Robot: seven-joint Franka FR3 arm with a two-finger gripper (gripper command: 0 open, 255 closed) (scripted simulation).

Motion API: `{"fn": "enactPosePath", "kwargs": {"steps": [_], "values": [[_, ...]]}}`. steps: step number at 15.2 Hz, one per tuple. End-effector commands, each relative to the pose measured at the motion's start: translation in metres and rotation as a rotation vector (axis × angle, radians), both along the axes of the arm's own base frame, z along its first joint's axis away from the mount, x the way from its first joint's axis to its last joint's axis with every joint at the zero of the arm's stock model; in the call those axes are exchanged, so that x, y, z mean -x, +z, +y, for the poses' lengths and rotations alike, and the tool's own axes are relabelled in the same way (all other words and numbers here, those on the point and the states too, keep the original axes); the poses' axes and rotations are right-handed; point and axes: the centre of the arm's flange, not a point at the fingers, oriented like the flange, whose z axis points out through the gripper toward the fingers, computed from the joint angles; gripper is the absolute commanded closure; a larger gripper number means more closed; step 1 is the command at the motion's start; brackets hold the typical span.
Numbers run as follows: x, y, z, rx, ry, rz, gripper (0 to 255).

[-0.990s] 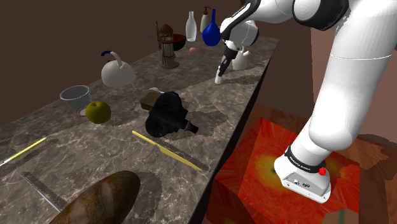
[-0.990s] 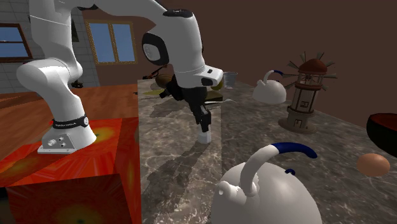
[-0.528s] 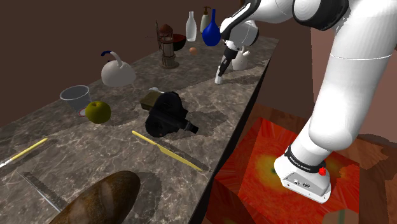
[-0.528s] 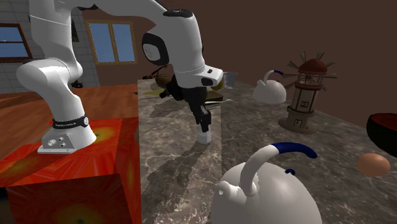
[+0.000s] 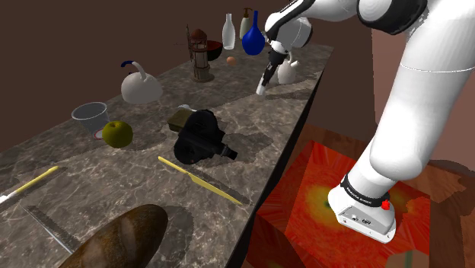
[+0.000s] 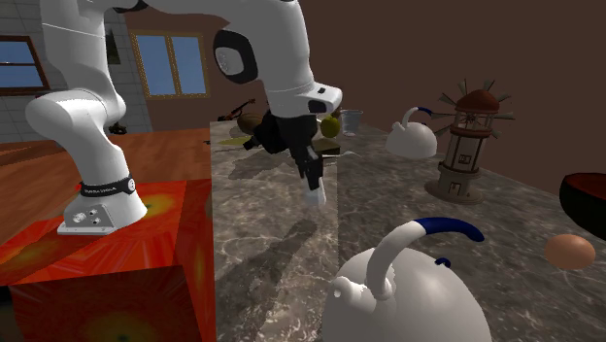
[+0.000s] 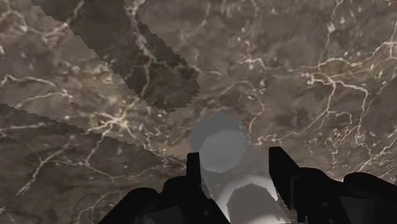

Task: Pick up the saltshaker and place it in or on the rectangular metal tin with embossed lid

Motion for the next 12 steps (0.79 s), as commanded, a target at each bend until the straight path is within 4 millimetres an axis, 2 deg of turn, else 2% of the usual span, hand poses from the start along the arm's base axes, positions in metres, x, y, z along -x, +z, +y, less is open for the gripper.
{"fn": "enactPosePath", "kwargs": {"steps": [1,12], "values": [[0.001,0.011,0.0,0.0,0.0,0.0,255],[0.001,0.07,0.0,0.0,0.0,0.0,255]]}}
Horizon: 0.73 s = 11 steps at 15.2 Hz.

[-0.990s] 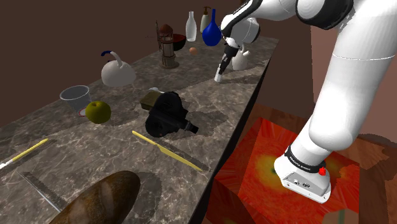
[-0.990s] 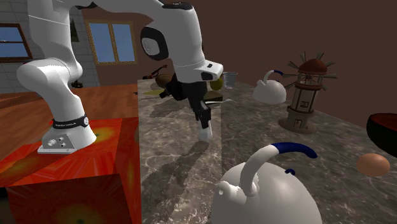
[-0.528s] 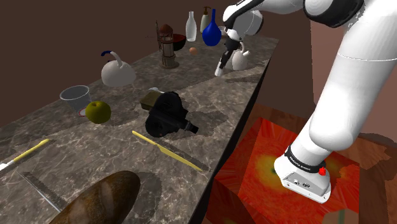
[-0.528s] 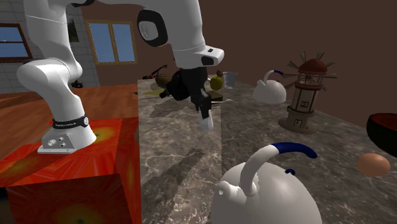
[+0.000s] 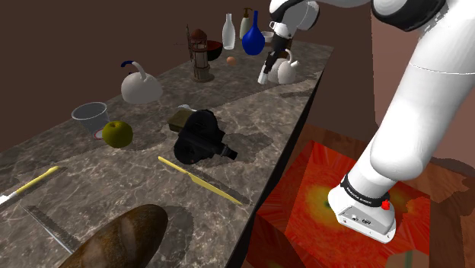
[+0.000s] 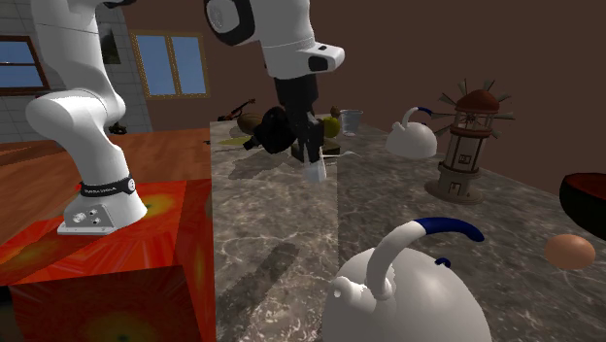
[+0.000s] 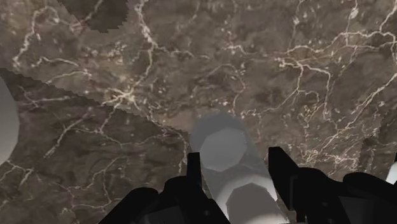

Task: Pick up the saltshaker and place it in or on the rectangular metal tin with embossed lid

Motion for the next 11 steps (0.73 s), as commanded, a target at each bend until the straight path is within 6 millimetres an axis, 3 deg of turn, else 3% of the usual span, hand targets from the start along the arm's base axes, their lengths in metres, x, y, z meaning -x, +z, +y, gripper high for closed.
{"fn": "enactPosePath", "kwargs": {"steps": [1,5,11], "values": [[0.001,0.01,0.001,0.0,0.0,0.0,255],[0.001,0.026,0.001,0.0,0.0,0.0,255],[-0.018,0.029,0.078,0.0,0.0,0.0,255]]}}
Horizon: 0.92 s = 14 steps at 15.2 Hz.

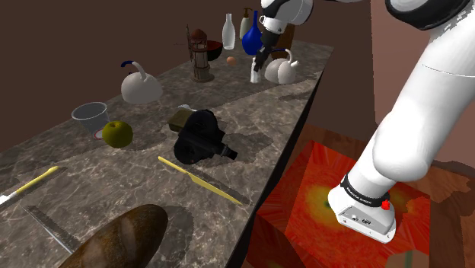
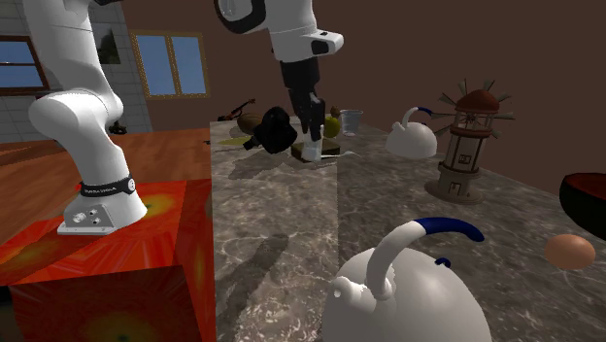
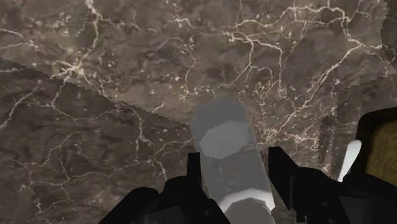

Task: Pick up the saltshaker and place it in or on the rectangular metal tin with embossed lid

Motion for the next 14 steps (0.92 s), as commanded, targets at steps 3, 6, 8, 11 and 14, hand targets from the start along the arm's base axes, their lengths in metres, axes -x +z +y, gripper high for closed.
{"fn": "enactPosePath", "kwargs": {"steps": [3,6,8,11,14], "values": [[-0.01,0.004,0.053,0.0,-0.001,0.0,255],[-0.019,0.005,0.092,0.0,-0.001,0.0,255],[-0.025,0.006,0.117,0.0,-0.001,0.0,255],[-0.034,0.008,0.156,0.0,-0.001,0.0,255],[-0.044,0.009,0.194,0.0,-0.001,0.0,255]]}}
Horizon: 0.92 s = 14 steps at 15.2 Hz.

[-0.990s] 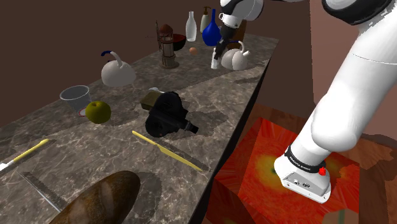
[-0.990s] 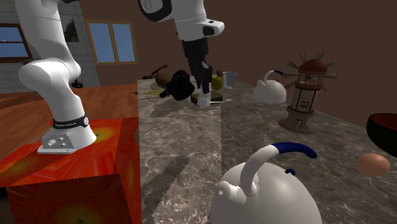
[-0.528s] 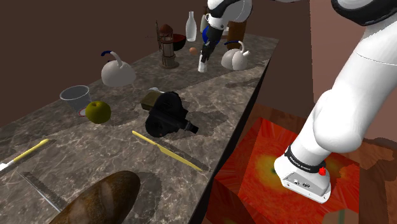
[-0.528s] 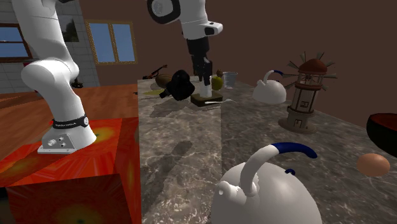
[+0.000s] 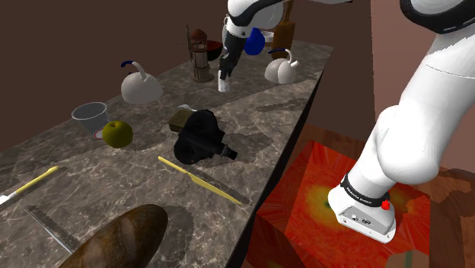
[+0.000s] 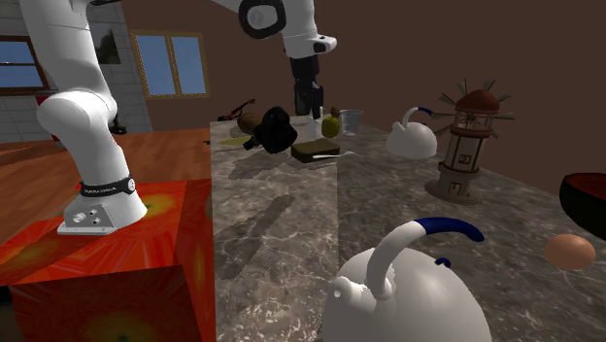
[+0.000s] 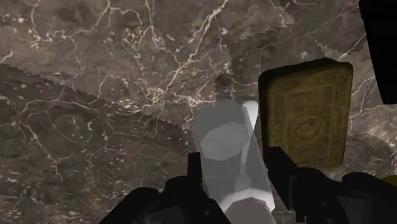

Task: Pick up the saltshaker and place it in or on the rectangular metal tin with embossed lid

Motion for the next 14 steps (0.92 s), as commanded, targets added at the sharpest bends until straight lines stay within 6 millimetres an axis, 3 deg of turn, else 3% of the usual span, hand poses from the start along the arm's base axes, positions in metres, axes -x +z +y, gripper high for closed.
{"fn": "enactPosePath", "kwargs": {"steps": [1,12,14], "values": [[-0.005,-0.002,0.025,0.0,-0.002,0.0,255],[-0.04,0.004,0.17,0.0,-0.002,0.0,255],[-0.04,-0.007,0.17,0.0,-0.002,0.0,255]]}}
